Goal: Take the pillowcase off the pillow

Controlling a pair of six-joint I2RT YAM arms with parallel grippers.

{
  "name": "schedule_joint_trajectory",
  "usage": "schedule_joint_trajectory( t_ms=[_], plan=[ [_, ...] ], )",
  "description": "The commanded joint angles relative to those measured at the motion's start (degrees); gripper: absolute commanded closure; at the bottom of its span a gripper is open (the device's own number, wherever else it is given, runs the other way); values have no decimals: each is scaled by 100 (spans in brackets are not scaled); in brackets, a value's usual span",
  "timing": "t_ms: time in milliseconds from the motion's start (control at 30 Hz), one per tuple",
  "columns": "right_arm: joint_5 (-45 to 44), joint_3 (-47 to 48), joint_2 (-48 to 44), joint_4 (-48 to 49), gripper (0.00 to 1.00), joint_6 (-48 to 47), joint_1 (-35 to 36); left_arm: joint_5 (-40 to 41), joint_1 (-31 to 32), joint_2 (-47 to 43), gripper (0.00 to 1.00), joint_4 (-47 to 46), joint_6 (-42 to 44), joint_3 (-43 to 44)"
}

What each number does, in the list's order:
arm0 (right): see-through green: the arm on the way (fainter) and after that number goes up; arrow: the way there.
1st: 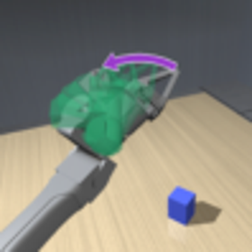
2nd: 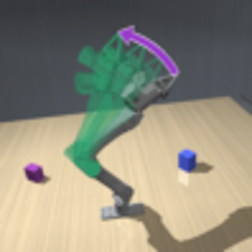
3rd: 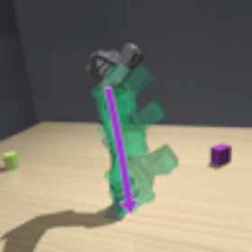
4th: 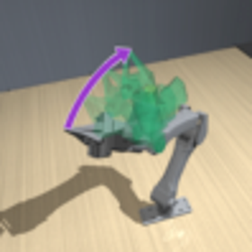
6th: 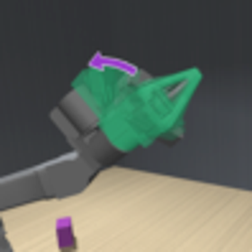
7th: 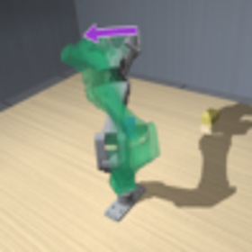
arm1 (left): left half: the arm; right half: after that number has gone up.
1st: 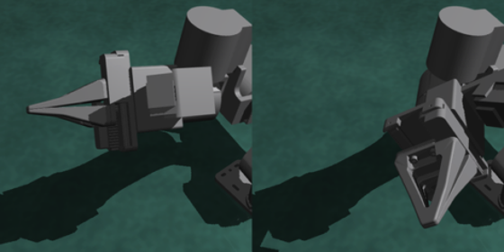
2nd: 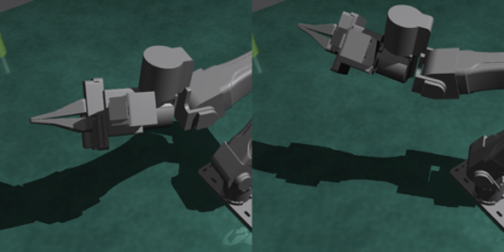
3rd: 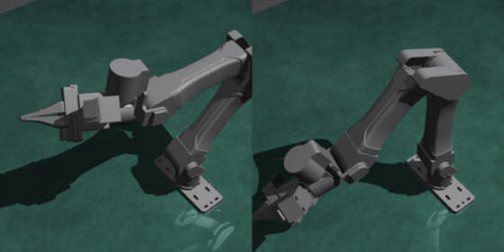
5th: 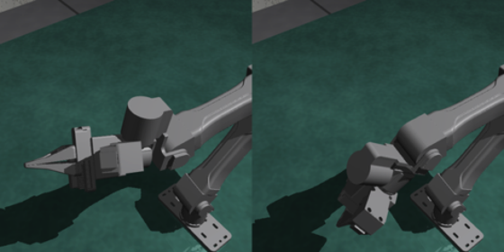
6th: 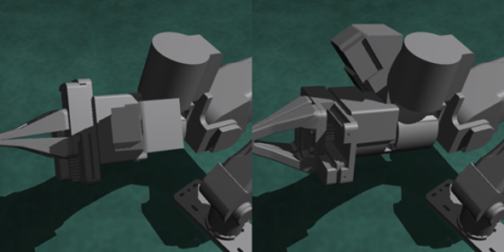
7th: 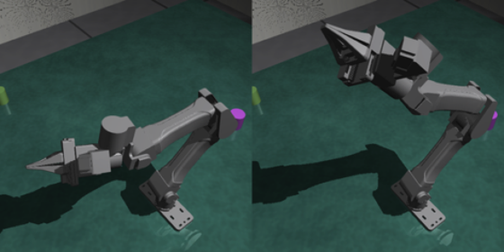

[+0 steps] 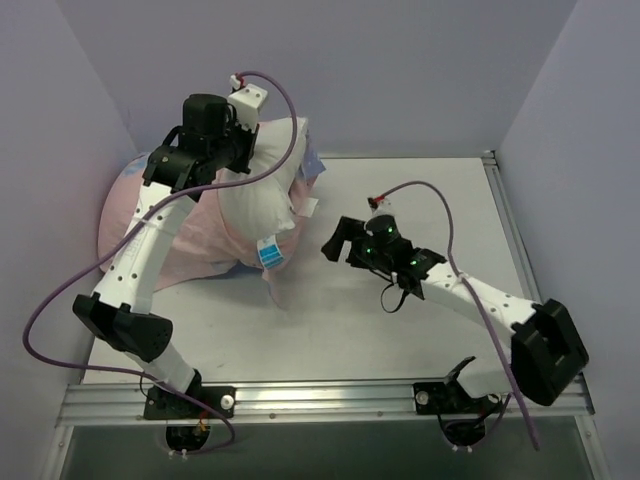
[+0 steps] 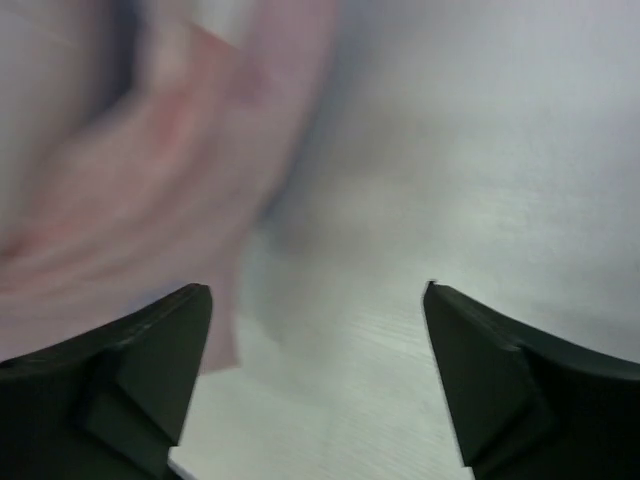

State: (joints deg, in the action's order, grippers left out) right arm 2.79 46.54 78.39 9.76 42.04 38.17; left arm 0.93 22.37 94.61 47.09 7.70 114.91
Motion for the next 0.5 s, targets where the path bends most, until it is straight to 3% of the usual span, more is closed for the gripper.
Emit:
schedule_joint_trajectory(
  t_ms=[0, 233, 333, 467],
  plan=[
    [-261, 899, -816, 184, 1, -661, 41, -286, 170, -355, 98, -517, -129, -13],
    [177, 2367, 236, 404, 0, -829, 418, -348, 443, -461, 98, -429, -155, 22],
    [205, 3070, 975, -51, 0, -820, 550, -348, 461, -478, 98, -394, -225, 49],
    [476, 3019, 1301, 543, 0, -794, 832, -462, 505, -531, 98, -367, -313, -30]
  ],
)
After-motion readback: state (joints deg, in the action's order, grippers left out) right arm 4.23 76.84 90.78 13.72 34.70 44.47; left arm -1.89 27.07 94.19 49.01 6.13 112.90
